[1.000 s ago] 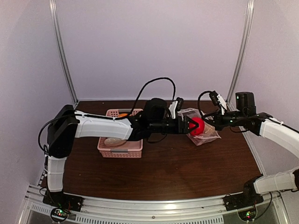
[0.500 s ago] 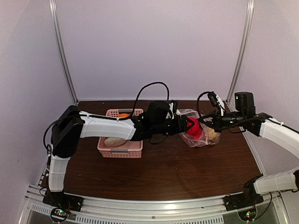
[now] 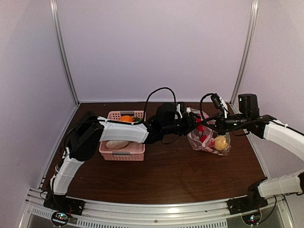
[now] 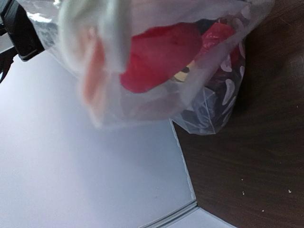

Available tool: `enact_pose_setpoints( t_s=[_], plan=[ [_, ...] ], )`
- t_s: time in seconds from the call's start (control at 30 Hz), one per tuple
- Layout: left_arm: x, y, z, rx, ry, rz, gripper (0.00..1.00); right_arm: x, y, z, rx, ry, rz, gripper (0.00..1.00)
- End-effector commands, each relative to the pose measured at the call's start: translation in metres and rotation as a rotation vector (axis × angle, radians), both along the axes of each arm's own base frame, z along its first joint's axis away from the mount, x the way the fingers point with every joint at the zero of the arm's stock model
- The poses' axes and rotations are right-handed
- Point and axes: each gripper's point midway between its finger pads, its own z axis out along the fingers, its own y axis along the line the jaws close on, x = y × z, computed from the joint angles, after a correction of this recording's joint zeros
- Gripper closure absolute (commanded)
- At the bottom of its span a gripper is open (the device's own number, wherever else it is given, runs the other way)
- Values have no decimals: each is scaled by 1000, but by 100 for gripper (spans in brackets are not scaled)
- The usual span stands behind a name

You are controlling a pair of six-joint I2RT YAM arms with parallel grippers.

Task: Place the food in the zip-top bag and seal the zipper
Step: Place the fake fruit in the zipper food storage bag, then pick up the fake vegetable from the bin.

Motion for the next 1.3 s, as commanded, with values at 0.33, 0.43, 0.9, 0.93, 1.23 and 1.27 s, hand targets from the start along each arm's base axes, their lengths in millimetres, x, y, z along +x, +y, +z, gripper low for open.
enact_pose_setpoints(
  t_s=[0.33,0.43,0.9,0.93,1.23,1.27],
  plan=[
    [5,5,5,86,-38,23,15,-7,0,8,16,-13,16,100],
    [0,16,22,93,-76,22,8,-5,-2,10,11,-24,7,100],
    [-68,57,88,11,-258,-320,17,6,-17,7,-30,-46,-62,100],
    [-67,70,87,46,-272,-302,18,7,-18,6,-36,-49,-66,100],
    [-11,224,40,810,-419,108,14,10,-21,3,-64,-66,-82,100],
    [-9,239,39,855,-439,134,13,10,-21,2,-66,-63,-80,100]
  ],
)
